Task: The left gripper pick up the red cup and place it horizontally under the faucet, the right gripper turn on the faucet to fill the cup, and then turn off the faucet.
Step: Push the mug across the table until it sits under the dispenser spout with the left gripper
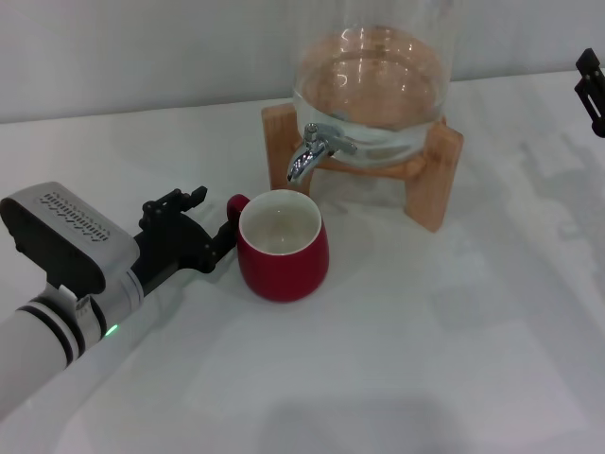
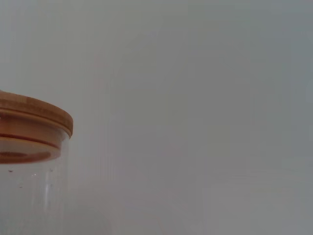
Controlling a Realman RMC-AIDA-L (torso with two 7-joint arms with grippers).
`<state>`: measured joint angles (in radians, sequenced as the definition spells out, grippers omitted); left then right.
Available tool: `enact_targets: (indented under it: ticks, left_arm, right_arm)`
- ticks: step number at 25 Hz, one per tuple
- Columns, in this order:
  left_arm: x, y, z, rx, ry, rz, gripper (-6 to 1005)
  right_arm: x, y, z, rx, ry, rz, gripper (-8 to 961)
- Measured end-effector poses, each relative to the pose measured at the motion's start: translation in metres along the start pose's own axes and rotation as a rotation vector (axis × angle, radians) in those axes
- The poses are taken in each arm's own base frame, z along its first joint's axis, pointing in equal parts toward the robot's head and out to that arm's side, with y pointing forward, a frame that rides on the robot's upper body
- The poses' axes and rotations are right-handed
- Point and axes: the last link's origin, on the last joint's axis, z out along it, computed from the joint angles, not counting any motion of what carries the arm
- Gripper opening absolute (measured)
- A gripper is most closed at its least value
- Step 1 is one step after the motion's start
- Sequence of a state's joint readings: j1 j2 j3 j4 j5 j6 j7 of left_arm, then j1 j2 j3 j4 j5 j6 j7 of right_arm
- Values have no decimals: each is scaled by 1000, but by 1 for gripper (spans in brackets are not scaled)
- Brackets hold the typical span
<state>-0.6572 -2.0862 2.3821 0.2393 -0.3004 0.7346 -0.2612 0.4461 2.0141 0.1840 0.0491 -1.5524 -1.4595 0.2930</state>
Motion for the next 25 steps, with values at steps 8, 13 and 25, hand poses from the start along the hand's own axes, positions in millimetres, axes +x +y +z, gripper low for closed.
enact_targets:
  ticks: [8, 13, 25]
  left_arm:
    - [-1, -1, -2, 22, 8, -25, 600]
    - [1, -1, -5, 45, 36, -65, 594]
    - [2, 0, -4, 40, 35, -48, 737]
  right_arm:
    - [0, 0, 0, 0, 0, 0, 658]
    - [0, -1, -1, 3, 3, 0, 659]
    - [-1, -1, 1, 0, -2, -1, 658]
